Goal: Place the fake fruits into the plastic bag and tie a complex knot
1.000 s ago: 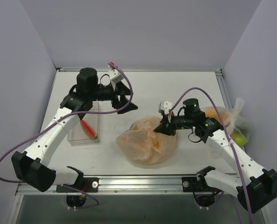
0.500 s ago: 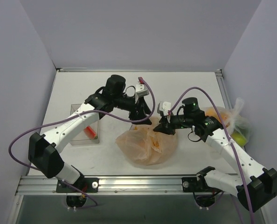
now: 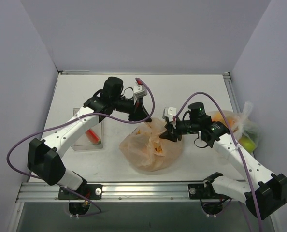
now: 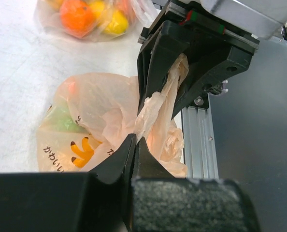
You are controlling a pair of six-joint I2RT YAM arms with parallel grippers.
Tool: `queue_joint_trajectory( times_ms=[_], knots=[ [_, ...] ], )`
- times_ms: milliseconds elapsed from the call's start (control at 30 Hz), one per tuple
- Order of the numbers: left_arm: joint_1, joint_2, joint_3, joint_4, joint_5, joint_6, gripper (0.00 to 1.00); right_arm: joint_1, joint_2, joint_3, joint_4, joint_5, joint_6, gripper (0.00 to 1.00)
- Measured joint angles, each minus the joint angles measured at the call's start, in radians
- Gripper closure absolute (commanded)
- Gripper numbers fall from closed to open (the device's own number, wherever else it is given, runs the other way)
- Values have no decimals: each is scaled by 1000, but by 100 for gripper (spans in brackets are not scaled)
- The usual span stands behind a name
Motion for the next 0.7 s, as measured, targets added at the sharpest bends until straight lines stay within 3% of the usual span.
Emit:
queue_joint_trajectory(
  times_ms=[133, 333, 400, 533, 700],
  knots=[
    [26, -20, -14, 1, 11, 2, 100, -24, 15, -9, 7, 3, 1, 72],
    [28, -38, -24, 3, 59, 14, 100, -46, 53, -9, 45, 1, 26, 54],
    [28, -45, -32, 5, 91, 16, 100, -46, 64, -14, 77, -3, 41, 54],
    [24, -64, -60, 9, 156, 23, 100, -45, 90, -43, 159, -12, 92, 68],
    [-6, -111, -160, 16, 175, 24, 100, -43, 115, -89, 257, -13, 184, 98]
  ],
)
